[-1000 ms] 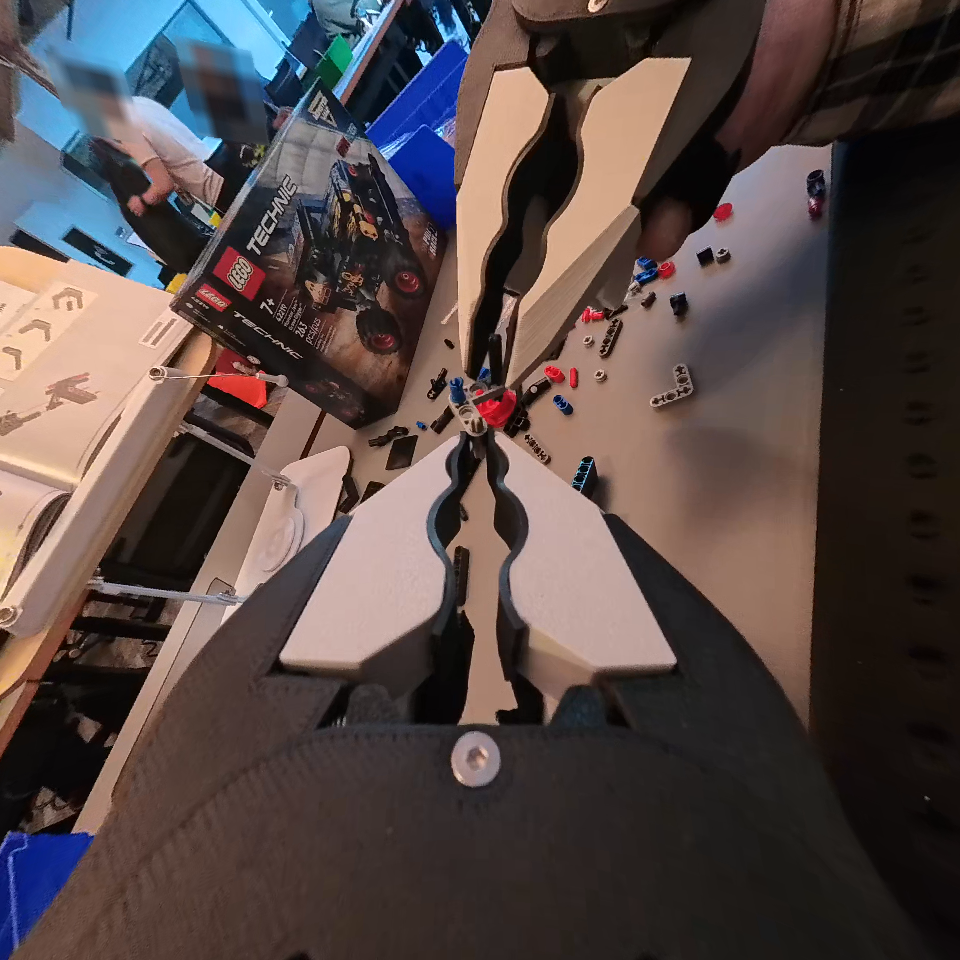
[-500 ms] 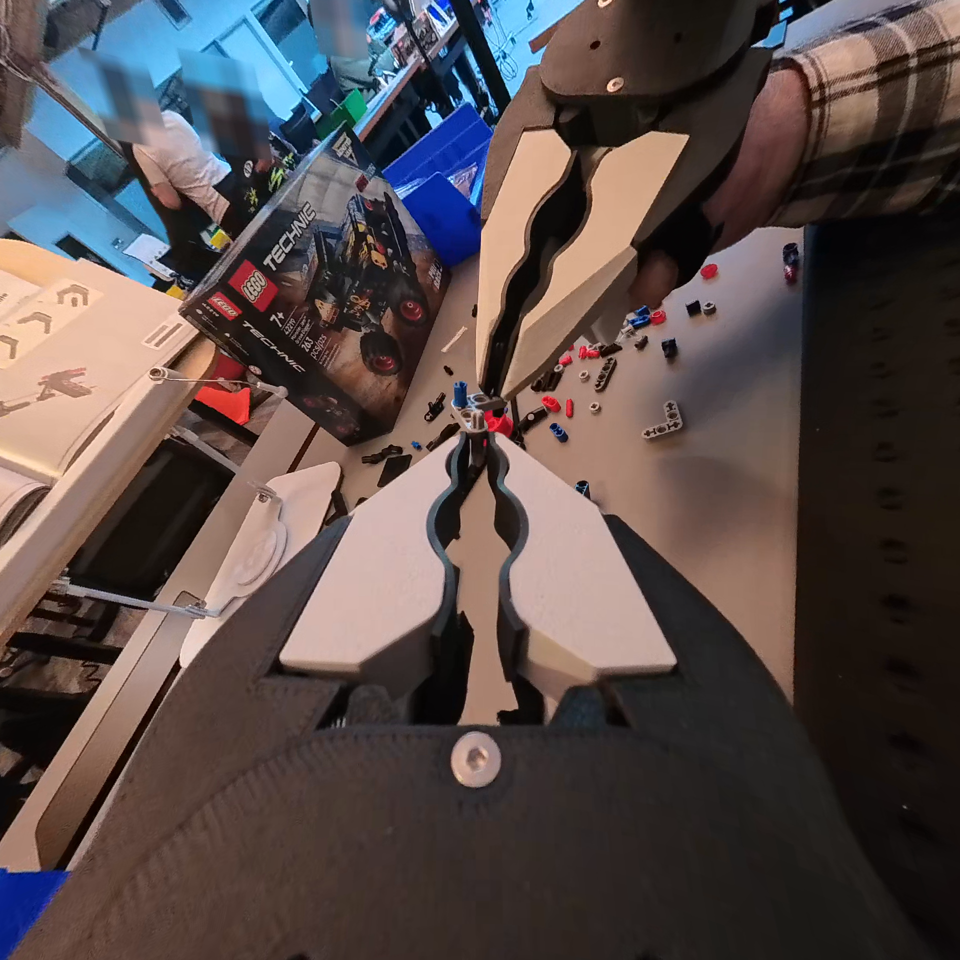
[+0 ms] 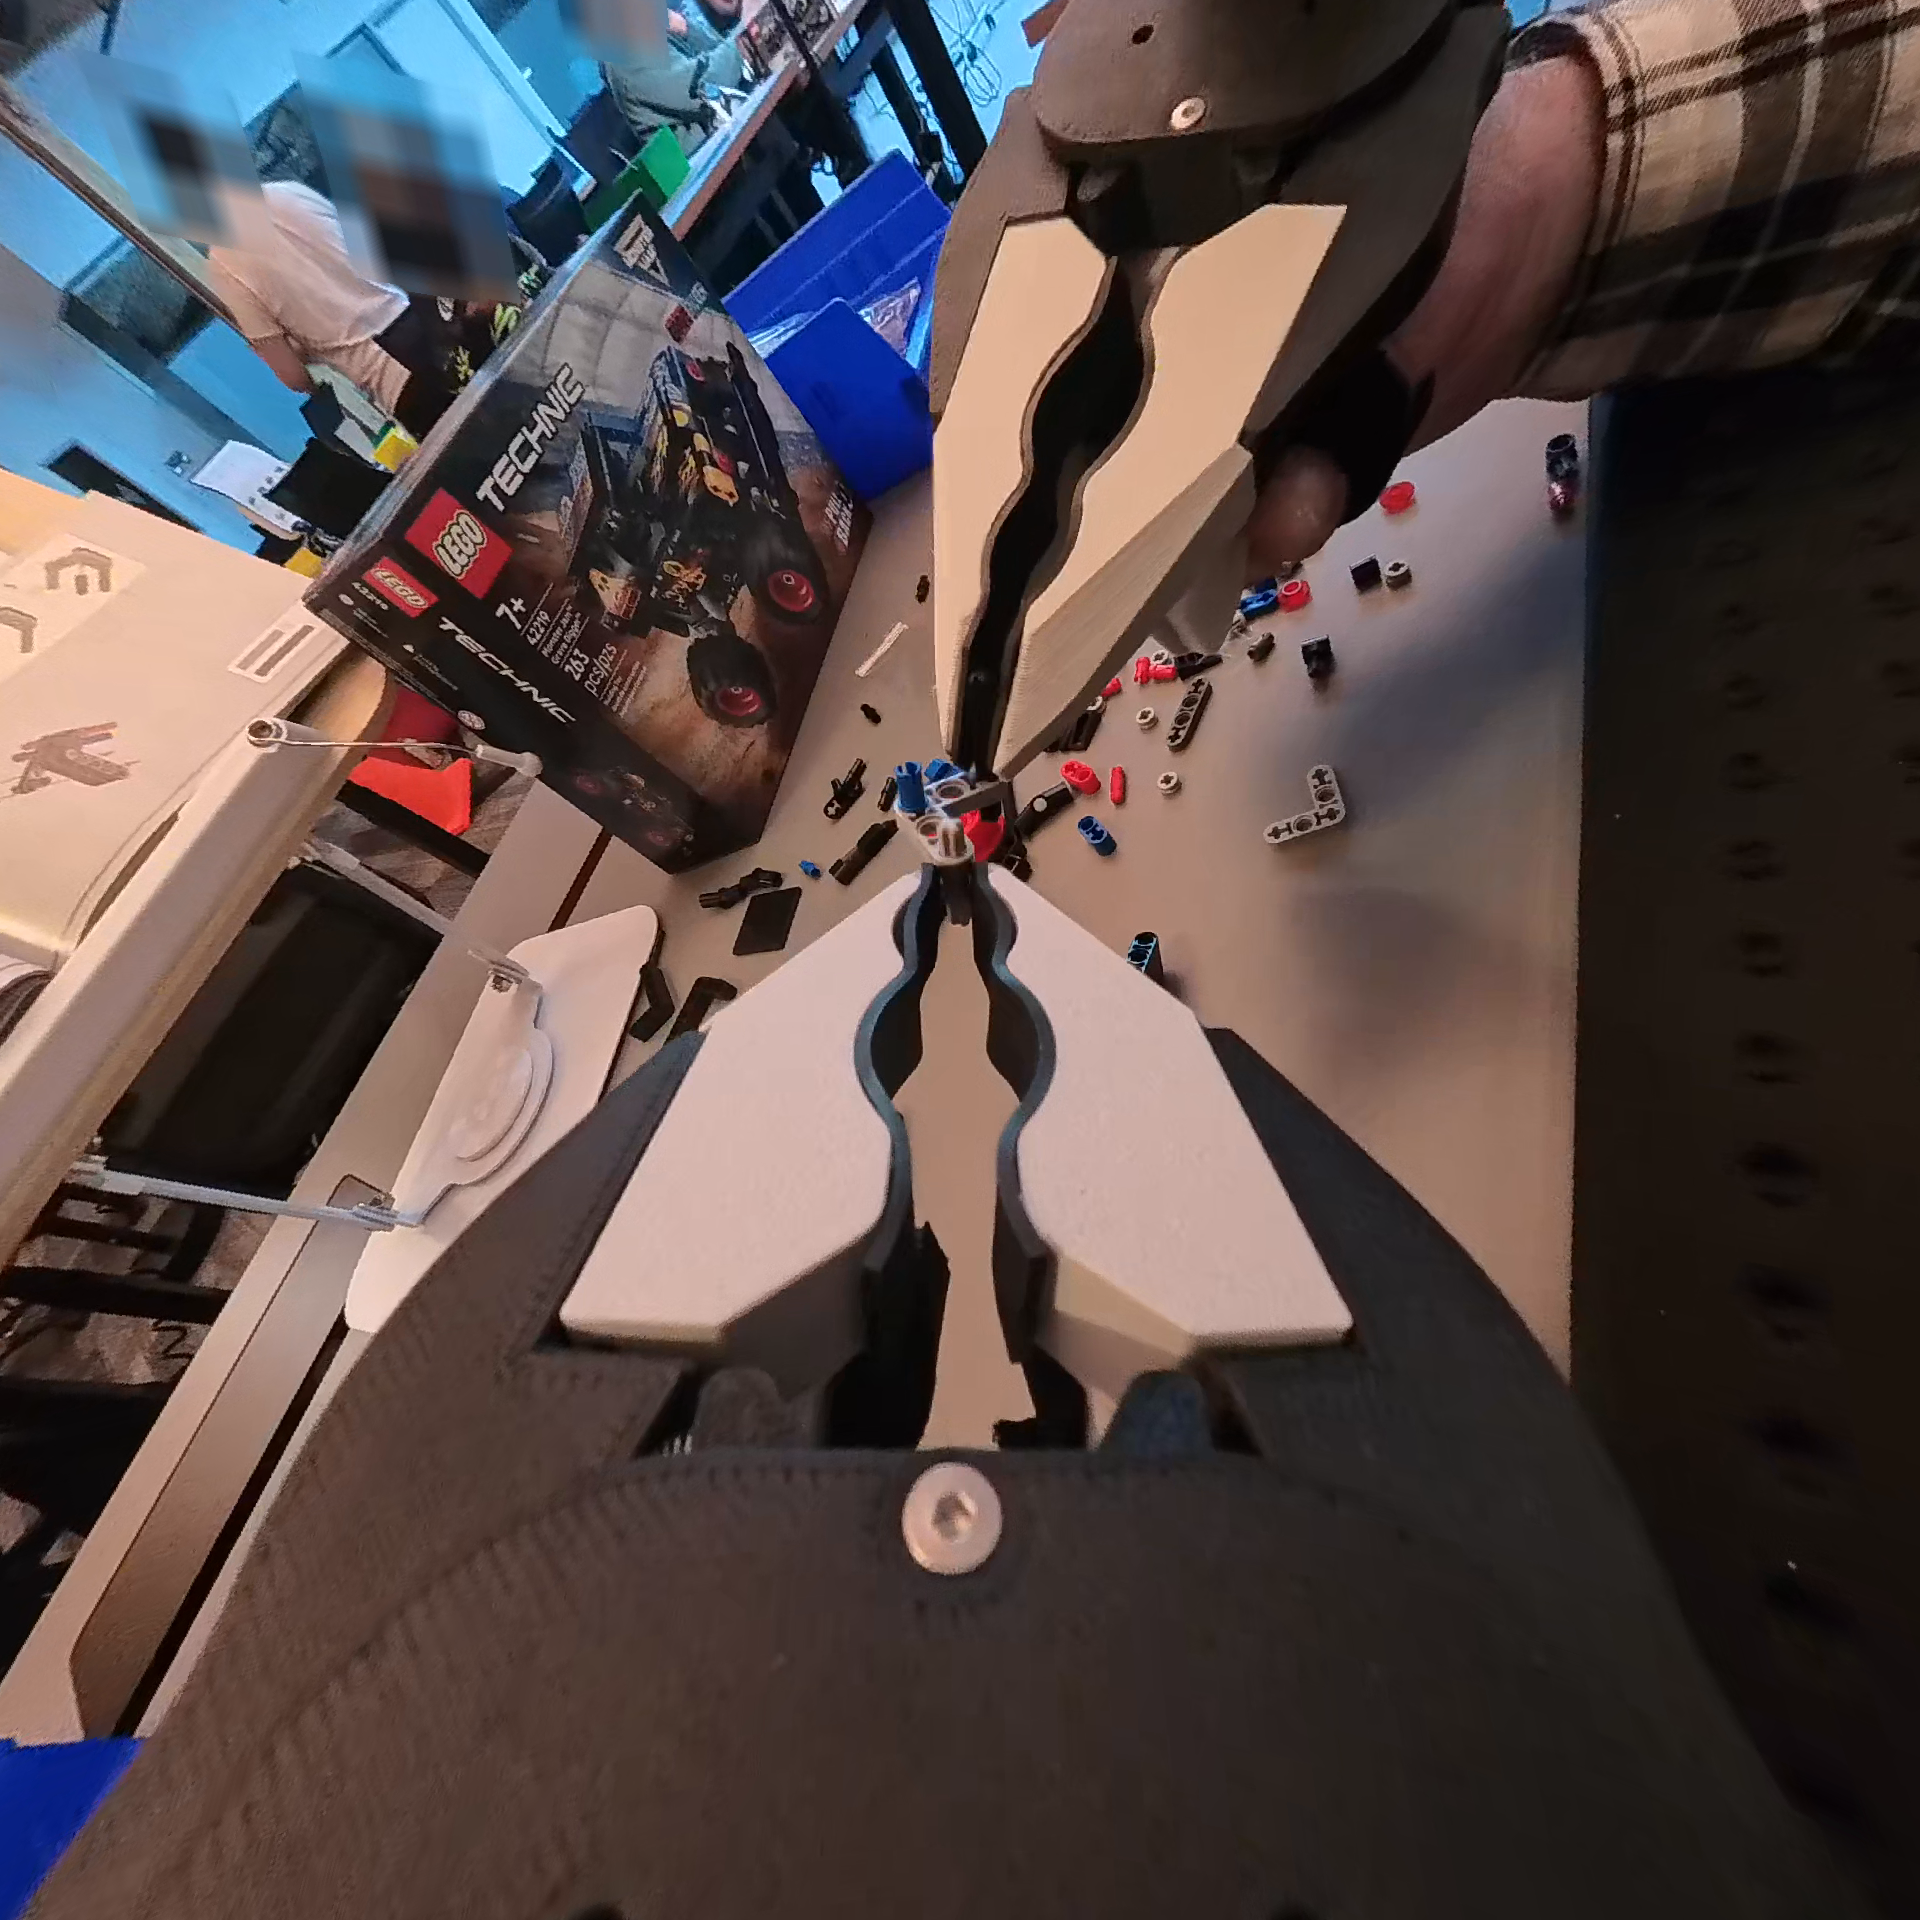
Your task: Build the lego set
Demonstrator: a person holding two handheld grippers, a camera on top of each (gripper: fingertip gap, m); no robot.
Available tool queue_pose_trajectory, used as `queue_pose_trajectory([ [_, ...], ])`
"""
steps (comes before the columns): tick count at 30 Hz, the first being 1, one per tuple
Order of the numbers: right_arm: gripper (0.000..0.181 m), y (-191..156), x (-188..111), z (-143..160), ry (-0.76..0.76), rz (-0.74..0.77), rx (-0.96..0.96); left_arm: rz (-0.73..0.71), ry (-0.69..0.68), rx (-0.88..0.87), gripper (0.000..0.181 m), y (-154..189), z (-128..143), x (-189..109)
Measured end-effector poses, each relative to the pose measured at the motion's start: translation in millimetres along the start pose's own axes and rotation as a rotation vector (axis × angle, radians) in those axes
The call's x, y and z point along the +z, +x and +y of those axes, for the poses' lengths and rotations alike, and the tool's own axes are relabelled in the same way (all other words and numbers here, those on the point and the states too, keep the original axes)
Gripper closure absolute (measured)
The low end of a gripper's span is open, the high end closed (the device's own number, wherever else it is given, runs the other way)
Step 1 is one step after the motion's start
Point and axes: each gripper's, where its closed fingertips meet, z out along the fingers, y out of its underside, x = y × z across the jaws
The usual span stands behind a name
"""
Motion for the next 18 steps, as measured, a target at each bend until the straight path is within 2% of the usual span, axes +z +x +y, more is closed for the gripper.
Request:
queue_pose_trajectory([
  [9, 0.179, 1.6, 0.0, -0.9, 0.003, 0.014, -0.008, -0.001, 0.026, -0.033, 0.177, -1.6, -1.8, 0.0],
  [14, 0.179, 3.6, 0.3, -4.2, 0.024, 0.029, 0.004, 0.021, 0.064, -0.107, 0.172, -2.3, -4.3, 0.3],
  [18, 0.180, 4.0, -0.4, -8.0, 0.042, 0.039, -0.011, 0.010, 0.091, -0.125, 0.176, -5.5, -7.2, -1.6],
])
